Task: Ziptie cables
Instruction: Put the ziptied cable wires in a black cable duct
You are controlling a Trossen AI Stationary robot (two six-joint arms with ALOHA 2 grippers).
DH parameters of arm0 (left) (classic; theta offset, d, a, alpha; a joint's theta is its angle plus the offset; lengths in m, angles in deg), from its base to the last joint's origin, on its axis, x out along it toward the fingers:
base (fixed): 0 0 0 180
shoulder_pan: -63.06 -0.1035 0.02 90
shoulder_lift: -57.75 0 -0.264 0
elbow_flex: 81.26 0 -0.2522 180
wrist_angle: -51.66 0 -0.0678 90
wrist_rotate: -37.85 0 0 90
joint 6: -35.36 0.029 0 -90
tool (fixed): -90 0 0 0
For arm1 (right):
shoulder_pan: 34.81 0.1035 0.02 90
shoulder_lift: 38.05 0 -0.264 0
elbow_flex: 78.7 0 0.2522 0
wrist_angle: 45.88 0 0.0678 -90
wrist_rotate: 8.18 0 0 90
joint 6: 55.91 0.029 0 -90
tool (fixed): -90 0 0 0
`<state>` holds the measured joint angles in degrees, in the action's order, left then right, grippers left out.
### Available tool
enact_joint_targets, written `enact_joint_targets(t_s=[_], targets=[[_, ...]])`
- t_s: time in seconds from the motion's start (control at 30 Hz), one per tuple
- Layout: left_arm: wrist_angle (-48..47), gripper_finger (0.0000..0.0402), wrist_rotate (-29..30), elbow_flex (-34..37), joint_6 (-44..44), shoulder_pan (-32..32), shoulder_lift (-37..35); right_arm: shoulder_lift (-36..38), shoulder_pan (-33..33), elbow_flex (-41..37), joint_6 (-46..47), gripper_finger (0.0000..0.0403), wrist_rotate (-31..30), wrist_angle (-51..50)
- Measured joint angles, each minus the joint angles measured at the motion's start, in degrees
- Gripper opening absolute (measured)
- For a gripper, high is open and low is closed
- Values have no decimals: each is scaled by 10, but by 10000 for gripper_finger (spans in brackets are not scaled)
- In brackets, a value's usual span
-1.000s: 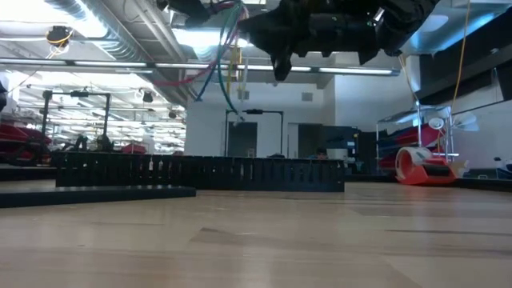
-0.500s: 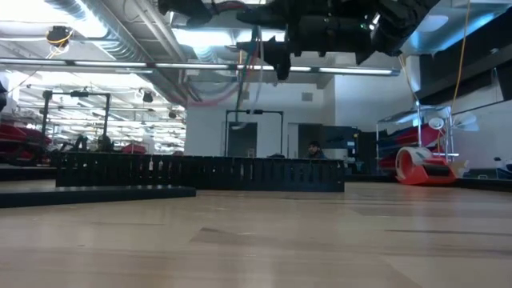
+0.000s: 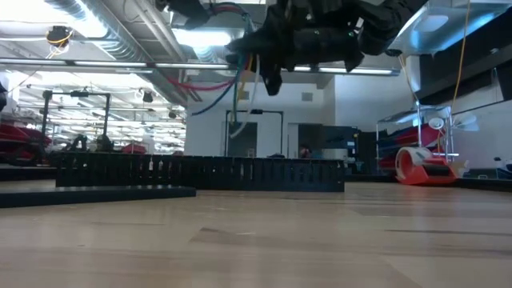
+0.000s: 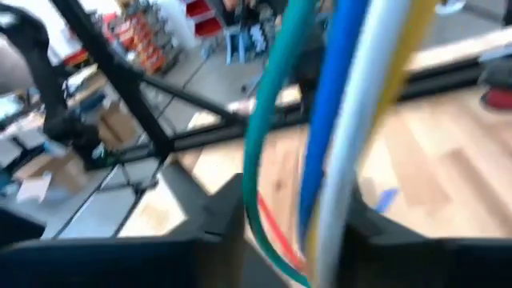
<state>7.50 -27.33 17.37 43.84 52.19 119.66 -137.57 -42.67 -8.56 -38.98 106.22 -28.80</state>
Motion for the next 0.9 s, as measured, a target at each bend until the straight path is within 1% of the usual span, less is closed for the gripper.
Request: enact_joint_targets(t_s=[0.13, 0.17, 0.3, 0.4, 0.53, 0.67, 0.73, 0.8, 0.9], targets=[[-1, 17, 17, 0, 14, 0, -13, 0, -1, 0, -12, 25, 33, -42], [-5, 17, 19, 0, 16, 0, -17, 0, -1, 1, -20, 16, 36, -53], [-26, 17, 18, 1, 21, -1, -27, 0, -1, 1, -25, 17, 12, -95], [-75, 17, 16, 1, 4, -1, -39, 16, -2, 7, -32, 9, 10, -155], [-181, 17, -5, 1, -50, 10, -47, 42, -1, 51, -73, 9, -20, -325], [-260, 17, -51, 15, -92, 28, -39, 43, -1, 115, -136, 9, -56, -498], [-281, 17, -69, 34, -112, 42, -31, 38, 0, 144, -163, 9, -83, -571], [-281, 17, -89, 62, -128, 58, -23, 36, 0, 166, -188, 9, -115, -632], [-264, 17, -105, 106, -144, 79, -12, 37, -1, 176, -204, 9, -138, -661]])
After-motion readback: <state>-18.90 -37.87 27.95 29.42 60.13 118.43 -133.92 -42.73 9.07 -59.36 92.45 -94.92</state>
